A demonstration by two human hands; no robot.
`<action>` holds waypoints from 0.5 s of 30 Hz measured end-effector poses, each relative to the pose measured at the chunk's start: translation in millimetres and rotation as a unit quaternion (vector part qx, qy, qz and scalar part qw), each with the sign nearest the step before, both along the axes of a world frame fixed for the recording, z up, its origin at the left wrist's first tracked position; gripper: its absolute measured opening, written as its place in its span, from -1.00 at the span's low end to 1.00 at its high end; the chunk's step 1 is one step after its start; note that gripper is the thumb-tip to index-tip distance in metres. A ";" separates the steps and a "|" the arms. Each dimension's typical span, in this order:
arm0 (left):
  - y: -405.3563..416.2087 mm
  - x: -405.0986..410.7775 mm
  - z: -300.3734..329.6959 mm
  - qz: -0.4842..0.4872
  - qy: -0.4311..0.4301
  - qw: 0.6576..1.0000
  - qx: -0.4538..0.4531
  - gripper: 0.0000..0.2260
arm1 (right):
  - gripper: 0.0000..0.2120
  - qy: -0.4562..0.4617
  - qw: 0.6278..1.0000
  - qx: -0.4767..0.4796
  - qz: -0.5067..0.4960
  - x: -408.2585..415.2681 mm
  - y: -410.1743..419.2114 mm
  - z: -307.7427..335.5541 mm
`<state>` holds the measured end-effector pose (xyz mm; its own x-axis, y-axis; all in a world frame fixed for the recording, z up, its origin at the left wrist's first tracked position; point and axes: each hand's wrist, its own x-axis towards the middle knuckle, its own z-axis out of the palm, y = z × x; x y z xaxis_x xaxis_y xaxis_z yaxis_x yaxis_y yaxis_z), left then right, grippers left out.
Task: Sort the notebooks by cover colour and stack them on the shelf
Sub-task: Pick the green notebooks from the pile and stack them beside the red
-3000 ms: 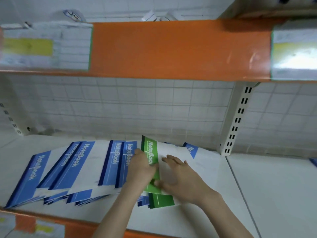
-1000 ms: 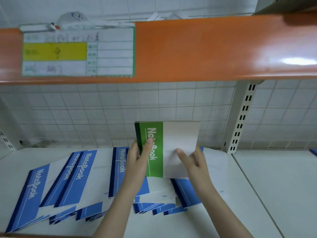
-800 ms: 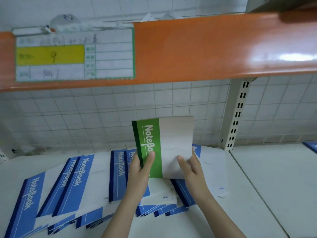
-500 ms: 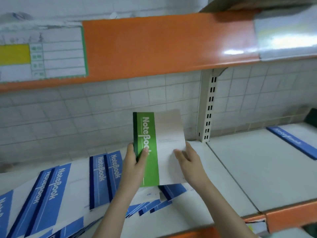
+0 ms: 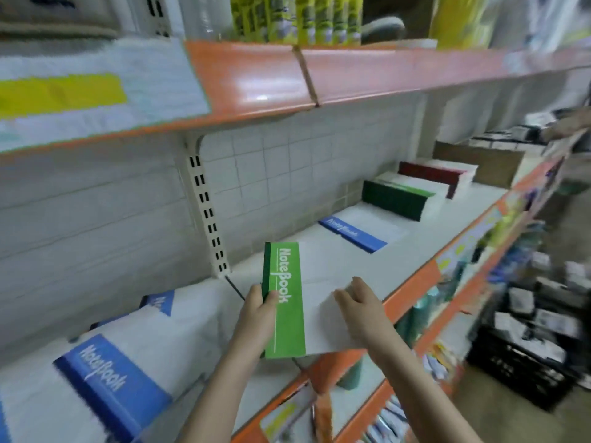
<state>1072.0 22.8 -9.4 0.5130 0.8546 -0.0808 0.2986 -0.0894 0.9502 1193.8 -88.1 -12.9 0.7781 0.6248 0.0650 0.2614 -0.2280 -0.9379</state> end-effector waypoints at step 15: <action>-186.8 258.2 -15.2 -0.253 0.007 0.967 -0.034 -0.72 | -0.88 0.078 0.979 0.008 -0.188 202.4 -226.3 -29.2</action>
<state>1330.2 -164.0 -24.7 0.8625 0.4869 -0.1378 0.2462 -0.1658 0.9549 1396.2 -314.4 -42.2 0.9543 0.2916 -0.0656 0.0148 -0.2655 -0.9640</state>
